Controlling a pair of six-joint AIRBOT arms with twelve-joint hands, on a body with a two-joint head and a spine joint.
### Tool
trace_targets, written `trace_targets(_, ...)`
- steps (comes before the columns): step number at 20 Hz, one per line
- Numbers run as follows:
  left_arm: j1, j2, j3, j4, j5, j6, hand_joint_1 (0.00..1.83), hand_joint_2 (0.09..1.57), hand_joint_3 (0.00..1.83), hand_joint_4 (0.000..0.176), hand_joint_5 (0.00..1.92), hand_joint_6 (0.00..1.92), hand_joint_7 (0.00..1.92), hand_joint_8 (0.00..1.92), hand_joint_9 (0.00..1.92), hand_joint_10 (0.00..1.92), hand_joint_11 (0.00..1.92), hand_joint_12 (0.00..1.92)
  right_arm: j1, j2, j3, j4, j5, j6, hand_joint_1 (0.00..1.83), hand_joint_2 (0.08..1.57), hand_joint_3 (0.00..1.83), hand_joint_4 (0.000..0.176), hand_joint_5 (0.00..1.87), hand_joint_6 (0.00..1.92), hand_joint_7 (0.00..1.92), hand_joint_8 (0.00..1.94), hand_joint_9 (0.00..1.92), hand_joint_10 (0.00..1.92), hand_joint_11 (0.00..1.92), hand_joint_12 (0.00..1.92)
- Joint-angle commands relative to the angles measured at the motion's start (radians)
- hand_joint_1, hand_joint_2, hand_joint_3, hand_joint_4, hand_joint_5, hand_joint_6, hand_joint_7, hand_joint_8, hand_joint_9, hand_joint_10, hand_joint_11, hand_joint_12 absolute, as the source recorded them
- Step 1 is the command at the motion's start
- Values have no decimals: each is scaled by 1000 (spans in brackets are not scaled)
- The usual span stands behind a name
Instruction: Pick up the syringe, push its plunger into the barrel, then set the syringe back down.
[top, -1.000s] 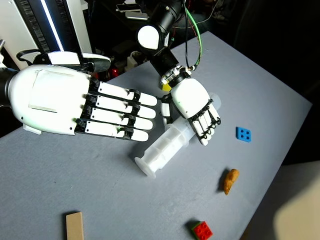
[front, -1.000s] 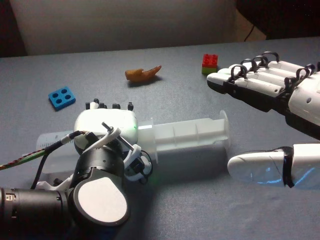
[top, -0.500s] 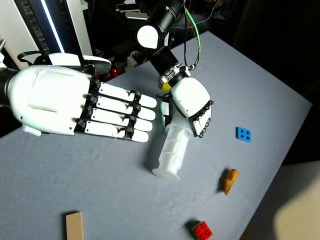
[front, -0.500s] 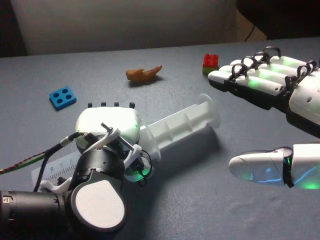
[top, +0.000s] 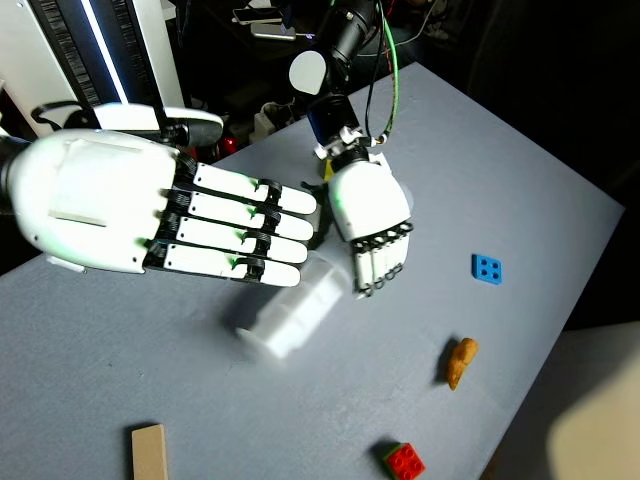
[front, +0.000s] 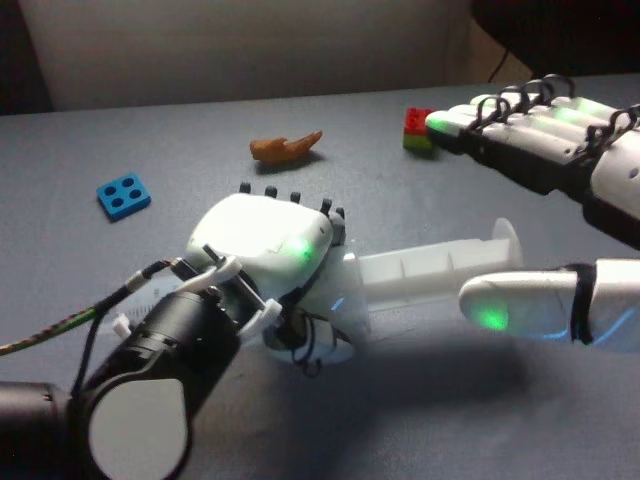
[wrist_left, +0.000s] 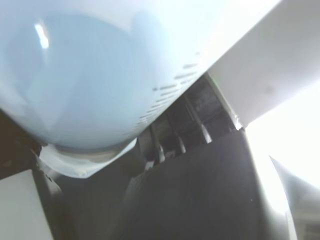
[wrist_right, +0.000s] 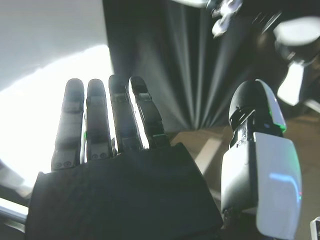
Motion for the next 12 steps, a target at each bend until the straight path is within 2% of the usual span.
trace_targets(1, -8, 17, 3, 111, 79, -16, 1385, 1099, 1, 0, 987, 824, 950, 1014, 989, 1198, 972, 1222, 12, 3, 1, 4, 128, 28, 60, 1025, 0, 0, 85, 3, 101, 5, 81, 9, 0, 242)
trace_targets(3, -17, 46, 5, 181, 30, -38, 1380, 1110, 1, 0, 990, 836, 919, 1064, 944, 1262, 893, 1332, 15, 4, 1, 41, 161, 80, 38, 1028, 1, 0, 83, 1, 99, 2, 81, 5, 0, 222)
trace_targets(5, -34, 73, 9, 226, -45, -39, 1382, 1106, 0, 0, 1011, 783, 925, 1064, 952, 1255, 908, 1331, -1, 9, 1, 47, 215, 154, 38, 1031, 1, 0, 90, 2, 113, 4, 103, 9, 0, 253)
trace_targets(7, -47, 96, 9, 244, -75, -39, 1386, 1091, 0, 0, 1033, 768, 945, 1015, 1002, 1174, 985, 1200, -48, 11, 1, 49, 292, 189, 8, 1028, 0, 0, 76, 0, 96, 0, 90, 0, 0, 235)
trace_targets(9, -64, 117, 11, 257, -112, -39, 1385, 1095, 1, 0, 1026, 751, 952, 1020, 977, 1221, 938, 1264, -100, 14, 1, 86, 343, 222, 34, 1024, 0, 0, 77, 1, 98, 1, 90, 2, 0, 246)
trace_targets(10, -72, 128, 10, 257, -116, -39, 1381, 1109, 0, 0, 1024, 727, 918, 1087, 934, 1294, 902, 1342, -106, 13, 0, 137, 328, 231, 53, 1020, 0, 0, 87, 2, 115, 3, 105, 5, 0, 323)
trace_targets(11, -82, 137, 12, 257, -129, -39, 1381, 1111, 0, 0, 1007, 740, 920, 1094, 937, 1290, 893, 1356, -97, 10, -3, 212, 298, 212, 60, 1018, 0, 0, 94, 4, 124, 6, 112, 7, 0, 340)
trace_targets(12, -96, 144, 15, 257, -144, -38, 1380, 1115, 1, 0, 993, 764, 912, 1106, 932, 1297, 889, 1355, -86, 3, -4, 304, 282, 162, 61, 1017, 0, 0, 89, 1, 119, 2, 108, 4, 0, 324)
